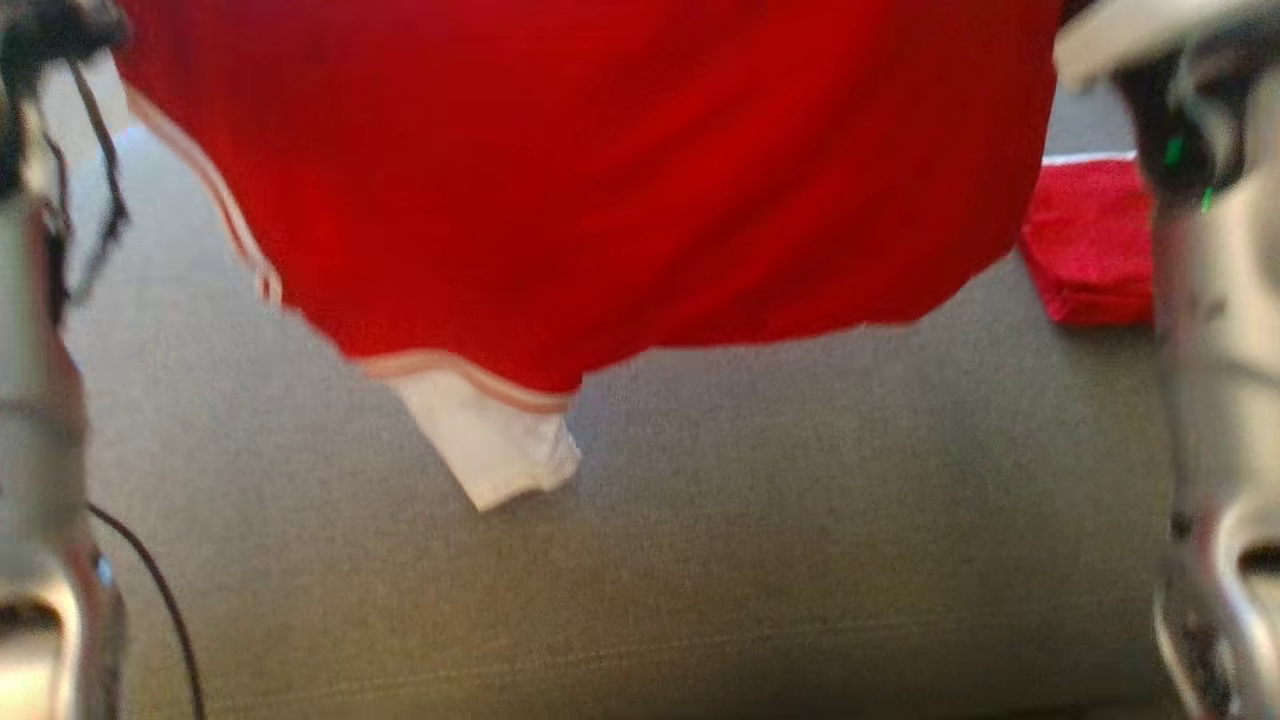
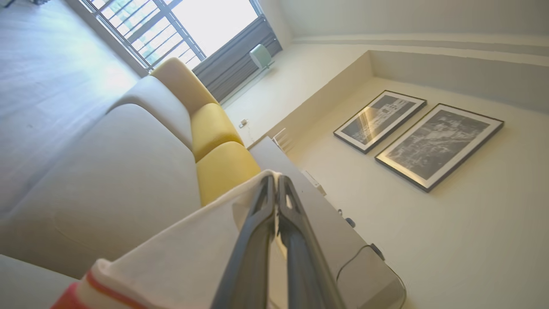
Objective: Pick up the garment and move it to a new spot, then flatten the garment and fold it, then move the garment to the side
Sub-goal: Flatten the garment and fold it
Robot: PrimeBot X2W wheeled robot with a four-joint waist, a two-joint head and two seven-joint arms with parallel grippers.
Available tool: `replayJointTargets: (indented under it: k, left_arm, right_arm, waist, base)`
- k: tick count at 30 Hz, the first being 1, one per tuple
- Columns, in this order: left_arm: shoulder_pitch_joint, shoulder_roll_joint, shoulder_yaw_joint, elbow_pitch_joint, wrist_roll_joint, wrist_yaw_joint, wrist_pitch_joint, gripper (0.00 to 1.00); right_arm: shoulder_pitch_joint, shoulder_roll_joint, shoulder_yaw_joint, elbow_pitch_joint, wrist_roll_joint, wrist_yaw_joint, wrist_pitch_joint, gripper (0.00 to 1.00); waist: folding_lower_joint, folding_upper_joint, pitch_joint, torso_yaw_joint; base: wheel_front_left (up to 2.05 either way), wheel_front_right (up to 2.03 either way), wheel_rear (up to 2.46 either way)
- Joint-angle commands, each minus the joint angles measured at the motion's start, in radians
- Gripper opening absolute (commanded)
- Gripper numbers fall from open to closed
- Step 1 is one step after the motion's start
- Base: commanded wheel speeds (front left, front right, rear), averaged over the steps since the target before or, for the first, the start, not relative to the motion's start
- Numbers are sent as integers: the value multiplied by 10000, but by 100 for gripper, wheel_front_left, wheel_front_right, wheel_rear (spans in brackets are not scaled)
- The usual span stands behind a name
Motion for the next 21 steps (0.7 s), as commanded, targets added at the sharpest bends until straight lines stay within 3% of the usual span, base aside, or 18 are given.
replayJointTargets:
  k: [1, 5, 10, 14, 17, 21]
  left_arm:
    - [-714, 510, 220, -222, 105, -128, -18, 0]
    - [-2881, 661, -114, 1315, 760, -571, -418, 0]
    - [-5277, 513, -451, 2969, 1742, -1673, -2048, 0]
    - [-6727, 144, -393, 3702, 1875, -2574, -3273, 0]
    - [-6950, -54, -318, 3792, 1428, -3012, -3666, 0]
    - [-5784, 131, -791, 2898, 704, -3074, -3617, 0]
  right_arm:
    - [-633, 127, 177, -244, -92, -4, 24, 0]
    - [-2706, 199, 301, 1140, -478, -4, -330, 0]
    - [-4809, 189, 268, 2840, -1175, -4, -1485, 0]
    - [-6121, 3, 156, 3619, -1704, -4, -2168, 0]
    - [-6492, -204, 175, 4100, -2050, -4, -2416, 0]
    - [-6202, -366, 467, 4862, -2261, -4, -2541, 0]
  waist:
    - [0, 0, 778, -41]
    - [0, 0, 2277, -84]
    - [0, 0, 3357, -10]
    - [0, 0, 4137, 324]
    - [0, 0, 4537, 671]
    - [0, 0, 4854, 1034]
  base:
    - [0, 0, 0]
    - [0, 0, 0]
    - [0, 0, 0]
    - [0, 0, 0]
    - [0, 0, 0]
    - [0, 0, 0]
